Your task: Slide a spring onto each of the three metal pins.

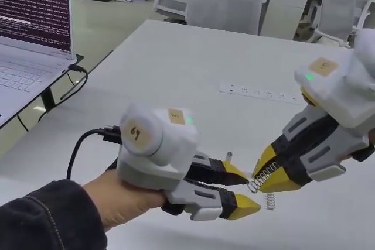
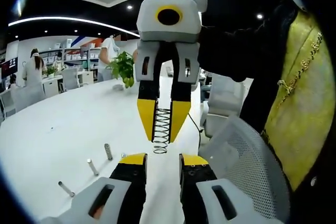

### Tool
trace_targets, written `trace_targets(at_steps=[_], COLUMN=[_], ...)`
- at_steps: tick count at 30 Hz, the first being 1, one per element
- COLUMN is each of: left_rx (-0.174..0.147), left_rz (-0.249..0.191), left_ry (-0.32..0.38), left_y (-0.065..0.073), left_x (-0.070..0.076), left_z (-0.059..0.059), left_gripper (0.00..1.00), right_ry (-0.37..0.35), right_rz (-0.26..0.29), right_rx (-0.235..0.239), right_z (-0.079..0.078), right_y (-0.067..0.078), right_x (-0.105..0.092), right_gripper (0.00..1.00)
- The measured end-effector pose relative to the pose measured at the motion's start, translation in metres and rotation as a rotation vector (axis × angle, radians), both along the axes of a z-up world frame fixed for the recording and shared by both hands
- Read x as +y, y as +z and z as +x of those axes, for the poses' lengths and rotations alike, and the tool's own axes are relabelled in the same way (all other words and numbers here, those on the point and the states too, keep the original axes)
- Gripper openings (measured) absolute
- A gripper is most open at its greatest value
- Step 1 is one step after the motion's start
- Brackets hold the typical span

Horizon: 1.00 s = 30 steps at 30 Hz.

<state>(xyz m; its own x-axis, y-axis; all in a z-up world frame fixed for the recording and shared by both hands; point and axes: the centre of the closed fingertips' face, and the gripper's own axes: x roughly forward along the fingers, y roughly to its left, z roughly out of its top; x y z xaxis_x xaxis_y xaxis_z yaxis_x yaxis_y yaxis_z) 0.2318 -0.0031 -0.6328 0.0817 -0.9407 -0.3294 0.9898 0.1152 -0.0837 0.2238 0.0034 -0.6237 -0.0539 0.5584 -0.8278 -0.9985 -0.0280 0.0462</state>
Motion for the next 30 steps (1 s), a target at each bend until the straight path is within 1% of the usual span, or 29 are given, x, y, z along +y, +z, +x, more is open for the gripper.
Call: trace_targets(at_steps=[2, 4, 6, 7, 11, 13, 17, 20, 23, 25, 28, 30], left_rx=[0.0, 0.012, 0.007, 0.0, 0.003, 0.008, 0.003, 0.023, 0.017, 0.027, 0.03, 0.027], left_rz=[0.003, 0.003, 0.004, 0.004, 0.029, 0.034, 0.043, 0.053, 0.047, 0.048, 0.041, 0.048], left_ry=[0.019, 0.026, 0.042, 0.056, 0.103, 0.12, 0.165, 0.205, 0.231, 0.245, 0.267, 0.282], left_y=[0.0, 0.0, 0.0, 0.0, -0.004, -0.005, -0.006, -0.009, -0.008, -0.009, -0.009, -0.01], left_x=[0.005, 0.01, 0.013, 0.017, 0.029, 0.035, 0.045, 0.053, 0.059, 0.064, 0.07, 0.075], left_z=[0.003, 0.004, 0.005, 0.007, 0.013, 0.014, 0.02, 0.025, 0.028, 0.03, 0.033, 0.034], left_gripper=[0.21, 0.22, 0.24, 0.26, 0.35, 0.4, 0.49, 0.58, 0.66, 0.7, 0.75, 0.77], right_ry=[-0.002, -0.005, -0.006, -0.006, -0.011, -0.012, -0.013, -0.012, -0.012, -0.012, -0.014, -0.018], right_rz=[-0.005, -0.008, -0.011, -0.013, -0.017, -0.019, -0.018, -0.018, -0.018, -0.018, -0.018, -0.021], right_rx=[0.0, 0.003, 0.0, 0.0, -0.004, -0.009, -0.011, -0.011, -0.013, -0.013, -0.014, -0.015], right_z=[0.002, 0.003, 0.005, 0.005, 0.009, 0.011, 0.013, 0.015, 0.017, 0.018, 0.02, 0.023], right_y=[0.0, 0.0, 0.0, 0.0, 0.001, 0.001, 0.001, 0.001, 0.001, 0.002, 0.002, 0.001], right_x=[-0.001, -0.001, -0.001, -0.002, -0.003, -0.003, -0.003, -0.003, -0.003, -0.003, -0.003, -0.005], right_gripper=[0.08, 0.08, 0.08, 0.08, 0.08, 0.08, 0.08, 0.08, 0.08, 0.08, 0.08, 0.08])
